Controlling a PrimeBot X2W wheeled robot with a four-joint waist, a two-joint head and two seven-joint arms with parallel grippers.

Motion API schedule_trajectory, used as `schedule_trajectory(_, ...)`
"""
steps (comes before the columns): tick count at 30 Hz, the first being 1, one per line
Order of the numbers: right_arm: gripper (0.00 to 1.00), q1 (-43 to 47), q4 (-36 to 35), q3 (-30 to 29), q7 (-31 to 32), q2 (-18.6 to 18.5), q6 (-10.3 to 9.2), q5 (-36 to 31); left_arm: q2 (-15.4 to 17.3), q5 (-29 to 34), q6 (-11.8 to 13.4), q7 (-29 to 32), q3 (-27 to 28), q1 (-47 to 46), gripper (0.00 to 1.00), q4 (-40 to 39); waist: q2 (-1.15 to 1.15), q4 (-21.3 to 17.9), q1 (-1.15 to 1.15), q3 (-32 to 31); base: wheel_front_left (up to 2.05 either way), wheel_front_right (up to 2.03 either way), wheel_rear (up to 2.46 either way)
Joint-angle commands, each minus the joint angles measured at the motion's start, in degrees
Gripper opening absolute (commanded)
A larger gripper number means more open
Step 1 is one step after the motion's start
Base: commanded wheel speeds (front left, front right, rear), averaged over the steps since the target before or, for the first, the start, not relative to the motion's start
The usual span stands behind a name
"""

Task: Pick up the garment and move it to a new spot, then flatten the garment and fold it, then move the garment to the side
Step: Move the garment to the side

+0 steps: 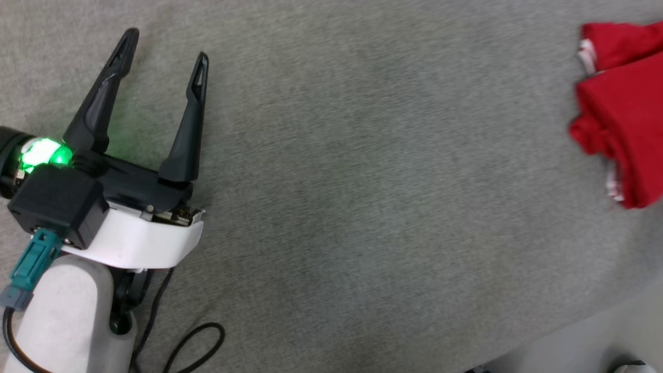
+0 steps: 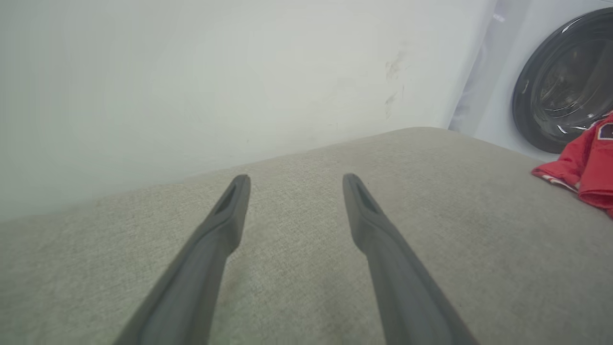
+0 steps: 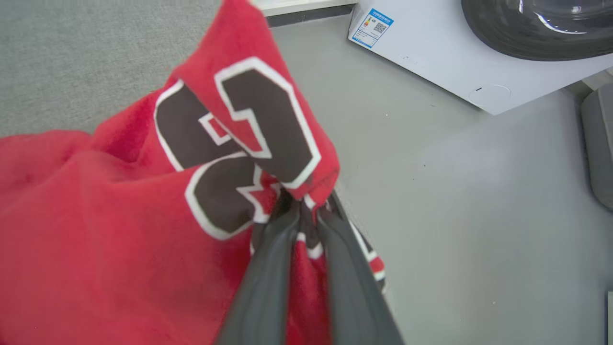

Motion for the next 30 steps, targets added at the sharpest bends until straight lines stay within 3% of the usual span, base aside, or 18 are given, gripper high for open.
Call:
schedule_trajectory(1, 0.0, -1.8, 1.2, -1.4, -1.0, -0.8, -0.09, -0.9, 0.0, 0.3, -0.2, 0.1, -0.2, -1.0, 1.0, -0.3, 0.0, 1.4, -0.02, 1.4, 0.0, 0.0, 0.0)
schedule_trajectory(4, 0.0, -3.6, 3.5, -3.3, -3.5, 0.4, -0.08, -0.8, 0.2, 0.3, -0.2, 0.2, -0.5, -1.3, 1.0, -0.6, 0.0, 1.7, -0.02, 1.5, 0.0, 0.0, 0.0)
schedule_trajectory(7, 0.49, -4.2, 6.1, -4.0, -5.7, 1.0, -0.08, -2.3, 0.3, 0.2, -0.3, 0.2, -0.7, -1.5, 1.0, -0.4, 0.0, 1.9, -0.02, 1.5, 0.0, 0.0, 0.0)
schedule_trajectory(8, 1.0, -4.5, 6.9, -4.4, -6.7, 1.1, -0.08, -3.2, 0.3, 0.1, -0.3, 0.2, -0.7, -1.6, 1.0, -0.3, 0.0, 2.0, -0.02, 1.4, 0.0, 0.0, 0.0)
schedule_trajectory(17, 1.0, -5.3, 12.2, -9.2, -12.3, 1.7, -0.08, -8.4, -0.3, -0.1, 0.5, -1.3, -1.3, -0.6, 1.0, 2.0, 0.0, 3.3, -0.02, -1.6, 0.0, 0.0, 0.0)
schedule_trajectory(18, 1.0, -4.2, 13.5, -10.0, -15.6, 1.0, -0.08, -9.3, -1.1, -0.7, 1.1, -2.4, -1.6, 0.9, 1.0, 3.7, 0.0, 4.2, -0.02, -4.5, 0.0, 0.0, 0.0)
schedule_trajectory(30, 1.0, 8.7, 13.0, -6.4, -30.9, 2.2, -0.08, -3.7, -5.8, -4.4, 4.7, -6.4, -1.3, 11.1, 1.0, 12.7, 0.0, 8.0, -0.02, -19.5, 0.0, 0.0, 0.0)
